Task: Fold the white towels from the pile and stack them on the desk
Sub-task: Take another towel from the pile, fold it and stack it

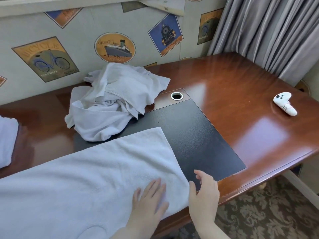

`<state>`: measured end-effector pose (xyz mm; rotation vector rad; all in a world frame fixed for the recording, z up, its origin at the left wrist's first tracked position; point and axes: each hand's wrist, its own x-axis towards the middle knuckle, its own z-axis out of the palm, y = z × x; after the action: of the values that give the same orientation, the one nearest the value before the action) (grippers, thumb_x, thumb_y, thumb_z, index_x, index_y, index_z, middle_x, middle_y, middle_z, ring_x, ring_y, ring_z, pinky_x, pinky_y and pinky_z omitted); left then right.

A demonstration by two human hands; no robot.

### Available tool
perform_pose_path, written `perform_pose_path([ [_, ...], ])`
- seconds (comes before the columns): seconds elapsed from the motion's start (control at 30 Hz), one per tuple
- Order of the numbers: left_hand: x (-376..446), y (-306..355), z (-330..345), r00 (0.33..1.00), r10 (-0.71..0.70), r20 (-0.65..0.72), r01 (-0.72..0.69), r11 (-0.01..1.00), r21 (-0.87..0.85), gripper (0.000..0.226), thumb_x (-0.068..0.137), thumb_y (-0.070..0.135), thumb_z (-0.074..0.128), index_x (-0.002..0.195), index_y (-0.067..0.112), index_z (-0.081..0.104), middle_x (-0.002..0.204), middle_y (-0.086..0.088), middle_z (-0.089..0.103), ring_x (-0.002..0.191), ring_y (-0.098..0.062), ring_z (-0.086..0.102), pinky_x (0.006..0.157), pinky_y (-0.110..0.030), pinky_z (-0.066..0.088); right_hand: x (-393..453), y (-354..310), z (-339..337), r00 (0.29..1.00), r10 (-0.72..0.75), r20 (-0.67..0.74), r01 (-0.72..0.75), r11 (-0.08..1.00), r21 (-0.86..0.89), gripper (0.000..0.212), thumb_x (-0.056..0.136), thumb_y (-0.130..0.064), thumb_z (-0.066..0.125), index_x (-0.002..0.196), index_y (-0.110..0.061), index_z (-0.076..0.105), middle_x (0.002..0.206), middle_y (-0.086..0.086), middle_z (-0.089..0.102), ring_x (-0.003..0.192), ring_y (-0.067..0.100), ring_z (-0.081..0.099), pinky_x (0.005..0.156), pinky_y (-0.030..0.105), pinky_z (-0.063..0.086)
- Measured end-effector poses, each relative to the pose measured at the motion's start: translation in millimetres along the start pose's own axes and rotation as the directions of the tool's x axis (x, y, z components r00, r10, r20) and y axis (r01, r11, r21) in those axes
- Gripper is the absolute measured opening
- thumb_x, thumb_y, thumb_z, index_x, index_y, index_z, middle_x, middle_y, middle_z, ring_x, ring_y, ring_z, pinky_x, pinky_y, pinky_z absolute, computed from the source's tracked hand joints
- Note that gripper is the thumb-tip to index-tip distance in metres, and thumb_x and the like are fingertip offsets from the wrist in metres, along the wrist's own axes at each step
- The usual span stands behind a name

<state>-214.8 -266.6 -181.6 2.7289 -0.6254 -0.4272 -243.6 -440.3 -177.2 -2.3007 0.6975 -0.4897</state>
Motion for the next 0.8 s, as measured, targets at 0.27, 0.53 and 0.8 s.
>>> perform_pose_path([
  [0.27, 25.8, -54.1, -9.2, 0.939, -0.320, -0.125, 0.329, 0.942, 0.060, 0.064, 0.102, 0.049, 0.021, 0.148, 0.036, -0.020, 0.151, 0.017, -0.033, 0.142, -0.009, -0.030, 0.117, -0.037, -0.013, -35.8, -28.5, 53.8, 0.826, -0.285, 0.487, 0.484, 0.801, -0.351, 0.063, 0.080, -0.051, 0.041, 0.135, -0.026, 0.059, 0.143, 0.010, 0.053, 0.137, 0.029, 0.036, 0.110, 0.056, 0.016],
  [0.53, 69.1, -102.7, -30.7, 0.983, -0.175, -0.055, 0.182, 0.966, 0.182, 0.060, 0.102, 0.049, 0.016, 0.150, 0.035, -0.017, 0.156, 0.017, -0.026, 0.140, -0.009, -0.032, 0.116, -0.039, -0.015, 29.2, -74.3, 106.3, 0.601, -0.362, 0.713, 0.634, 0.759, -0.149, 0.056, 0.104, -0.042, 0.027, 0.155, -0.037, 0.002, 0.158, -0.014, -0.016, 0.150, 0.019, -0.015, 0.116, 0.039, -0.020],
  [0.8, 73.3, -123.3, -36.3, 0.996, -0.034, -0.083, 0.045, 0.990, 0.135, 0.068, 0.095, 0.049, 0.017, 0.156, 0.019, 0.012, 0.162, 0.007, 0.004, 0.150, -0.020, -0.003, 0.118, -0.045, -0.001, 138.6, -95.7, 142.6, 0.899, 0.134, 0.418, 0.022, 0.937, -0.348, 0.067, 0.099, -0.048, 0.041, 0.156, -0.027, 0.013, 0.161, 0.004, 0.017, 0.147, 0.026, 0.015, 0.116, 0.044, 0.019],
])
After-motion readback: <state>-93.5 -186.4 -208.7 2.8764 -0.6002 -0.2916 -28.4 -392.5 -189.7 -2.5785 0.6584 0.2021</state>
